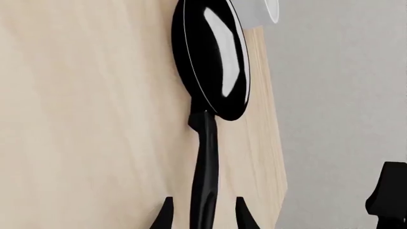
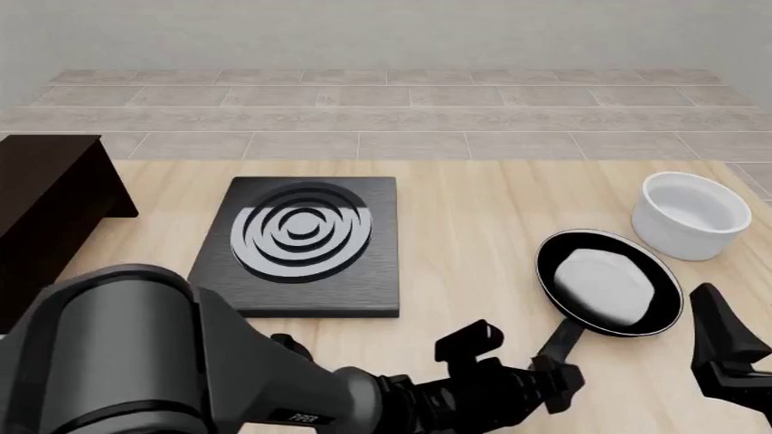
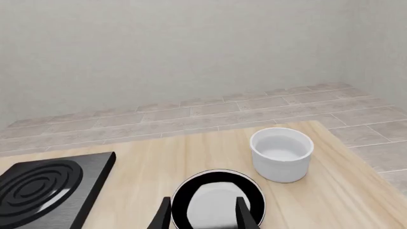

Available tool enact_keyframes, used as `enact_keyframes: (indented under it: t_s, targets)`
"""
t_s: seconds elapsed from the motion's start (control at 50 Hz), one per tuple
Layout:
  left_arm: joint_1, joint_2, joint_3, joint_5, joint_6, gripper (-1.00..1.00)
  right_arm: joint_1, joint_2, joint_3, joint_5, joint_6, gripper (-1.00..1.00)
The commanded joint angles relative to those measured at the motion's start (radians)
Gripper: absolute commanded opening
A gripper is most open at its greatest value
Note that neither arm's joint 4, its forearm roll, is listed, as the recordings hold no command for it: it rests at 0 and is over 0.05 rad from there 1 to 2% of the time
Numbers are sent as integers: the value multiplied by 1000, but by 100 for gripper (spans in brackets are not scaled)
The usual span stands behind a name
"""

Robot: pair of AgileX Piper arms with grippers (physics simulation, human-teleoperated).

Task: Put the frying pan on top of the cabinet.

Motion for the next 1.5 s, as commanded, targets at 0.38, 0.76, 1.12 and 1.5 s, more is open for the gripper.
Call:
enact_keyframes:
  t_s: [0.38,0.76,1.12,1.5]
  targets:
    - [-16,53,-64,26,-39,100,-5,37,1,-34,13,100]
    - [-13,66,-97,37,-40,100,-5,61,1,-55,20,100]
    - [-11,76,-120,47,-44,100,-7,57,1,-50,24,100]
    - [5,78,-149,70,-35,100,-4,56,0,-47,27,100]
